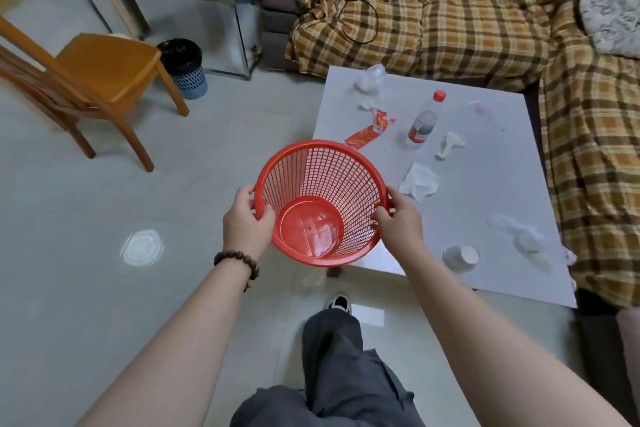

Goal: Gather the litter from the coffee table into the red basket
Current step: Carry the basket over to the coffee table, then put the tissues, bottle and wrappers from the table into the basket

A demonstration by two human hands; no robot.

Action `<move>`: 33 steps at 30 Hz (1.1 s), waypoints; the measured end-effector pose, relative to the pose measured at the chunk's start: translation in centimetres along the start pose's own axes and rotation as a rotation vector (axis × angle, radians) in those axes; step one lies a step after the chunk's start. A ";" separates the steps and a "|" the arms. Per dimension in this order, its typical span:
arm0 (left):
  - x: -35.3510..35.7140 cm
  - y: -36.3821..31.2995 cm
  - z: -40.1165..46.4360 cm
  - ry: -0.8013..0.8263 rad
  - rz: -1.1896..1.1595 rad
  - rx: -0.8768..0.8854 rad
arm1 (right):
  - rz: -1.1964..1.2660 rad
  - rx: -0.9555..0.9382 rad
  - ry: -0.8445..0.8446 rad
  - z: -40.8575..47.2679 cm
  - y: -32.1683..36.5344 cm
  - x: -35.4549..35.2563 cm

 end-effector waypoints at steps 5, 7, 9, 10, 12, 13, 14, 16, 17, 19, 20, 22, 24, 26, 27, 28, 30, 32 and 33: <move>1.7 -0.3 4.9 -0.061 0.045 -0.104 | 0.030 0.075 0.121 6.6 -1.5 3.1; 2.0 0.2 6.2 -0.089 0.079 -0.138 | 0.010 0.094 0.197 8.4 -2.5 4.3; 2.2 0.9 7.2 -0.119 0.124 -0.174 | -0.008 0.147 0.233 10.0 -4.1 5.1; 2.2 1.4 7.7 -0.137 0.148 -0.190 | -0.030 0.171 0.236 10.6 -5.0 5.4; 2.1 2.3 8.6 -0.164 0.207 -0.210 | -0.109 0.186 0.251 11.5 -7.3 5.6; 2.1 2.8 9.1 -0.170 0.237 -0.218 | -0.167 0.178 0.273 12.0 -8.6 5.8; 2.1 3.4 9.6 -0.176 0.263 -0.224 | -0.234 0.167 0.304 12.4 -9.9 6.0; 2.2 4.5 10.7 -0.191 0.310 -0.221 | -0.359 0.165 0.370 13.2 -12.5 6.6; 2.4 5.1 11.2 -0.195 0.333 -0.216 | -0.418 0.169 0.402 13.5 -13.7 7.1; 2.8 6.2 12.3 -0.193 0.369 -0.208 | -0.551 0.147 0.461 14.1 -15.7 8.0; 3.0 6.7 12.9 -0.191 0.383 -0.204 | -0.615 0.129 0.488 14.4 -16.7 8.5; 3.4 7.5 13.9 -0.183 0.404 -0.199 | -0.693 0.108 0.521 14.8 -18.3 9.4; 3.9 8.0 14.8 -0.172 0.413 -0.187 | -0.722 0.100 0.516 15.1 -19.5 10.0; 4.2 8.2 15.7 -0.160 0.417 -0.173 | -0.743 0.059 0.477 15.4 -20.1 10.4; 4.3 8.3 16.1 -0.152 0.419 -0.168 | -0.742 0.046 0.445 15.6 -20.3 10.5; 4.5 8.2 16.4 -0.145 0.421 -0.162 | -0.739 0.049 0.417 15.8 -20.4 10.6; 4.6 8.0 17.1 -0.131 0.421 -0.148 | -0.741 0.079 0.395 16.4 -20.4 10.7; 4.8 7.7 17.7 -0.117 0.424 -0.135 | -0.686 0.119 0.363 16.8 -19.7 10.8; 4.8 7.3 18.0 -0.112 0.428 -0.129 | -0.618 0.139 0.327 16.9 -18.9 10.7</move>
Point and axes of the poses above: each hand's wrist, its own z-axis towards the middle knuckle, its own x-axis out of the palm, y = z × x, the point moved 3 cm from there along z, towards the middle knuckle, and after that the axes turned 13 degrees about z, right-handed, at the moved point
